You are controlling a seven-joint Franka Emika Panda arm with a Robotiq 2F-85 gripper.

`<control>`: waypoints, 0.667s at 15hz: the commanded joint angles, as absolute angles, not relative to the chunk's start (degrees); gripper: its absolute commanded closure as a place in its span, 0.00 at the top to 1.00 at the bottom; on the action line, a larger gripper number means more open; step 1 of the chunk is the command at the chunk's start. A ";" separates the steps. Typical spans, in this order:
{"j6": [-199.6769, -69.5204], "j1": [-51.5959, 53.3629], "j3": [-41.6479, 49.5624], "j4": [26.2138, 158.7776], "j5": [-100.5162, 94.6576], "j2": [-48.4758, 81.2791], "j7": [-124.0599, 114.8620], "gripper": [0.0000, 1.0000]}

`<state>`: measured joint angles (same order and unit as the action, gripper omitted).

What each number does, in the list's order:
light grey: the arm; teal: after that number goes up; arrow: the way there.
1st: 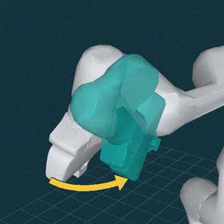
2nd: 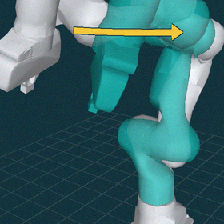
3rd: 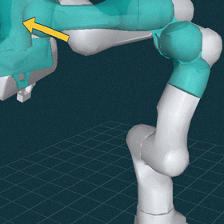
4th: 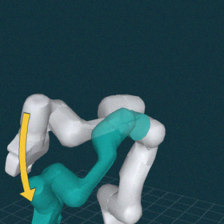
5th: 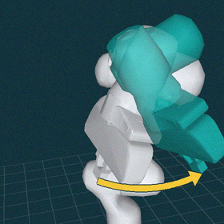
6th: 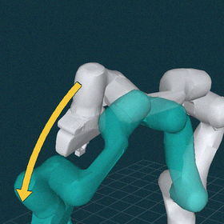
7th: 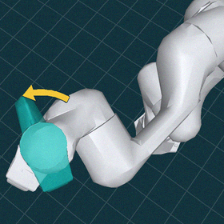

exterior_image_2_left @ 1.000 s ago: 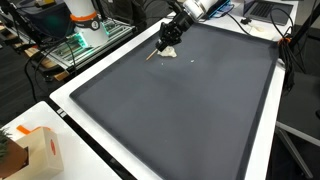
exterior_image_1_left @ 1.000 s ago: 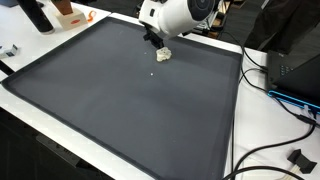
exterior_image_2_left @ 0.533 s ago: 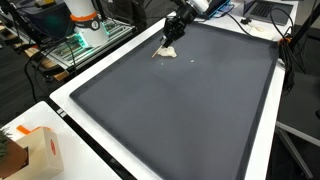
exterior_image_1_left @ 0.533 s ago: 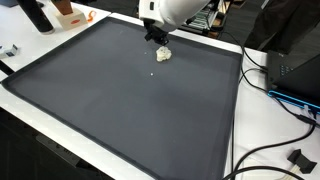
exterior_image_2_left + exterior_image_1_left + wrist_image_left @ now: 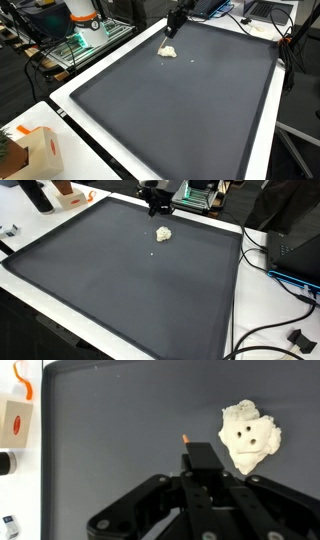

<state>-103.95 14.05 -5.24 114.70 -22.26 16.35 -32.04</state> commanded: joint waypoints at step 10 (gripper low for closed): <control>-121.79 5.34 -6.03 124.74 2.33 6.36 7.93 0.03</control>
<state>-118.53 7.83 -5.26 121.03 -4.66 9.21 -1.67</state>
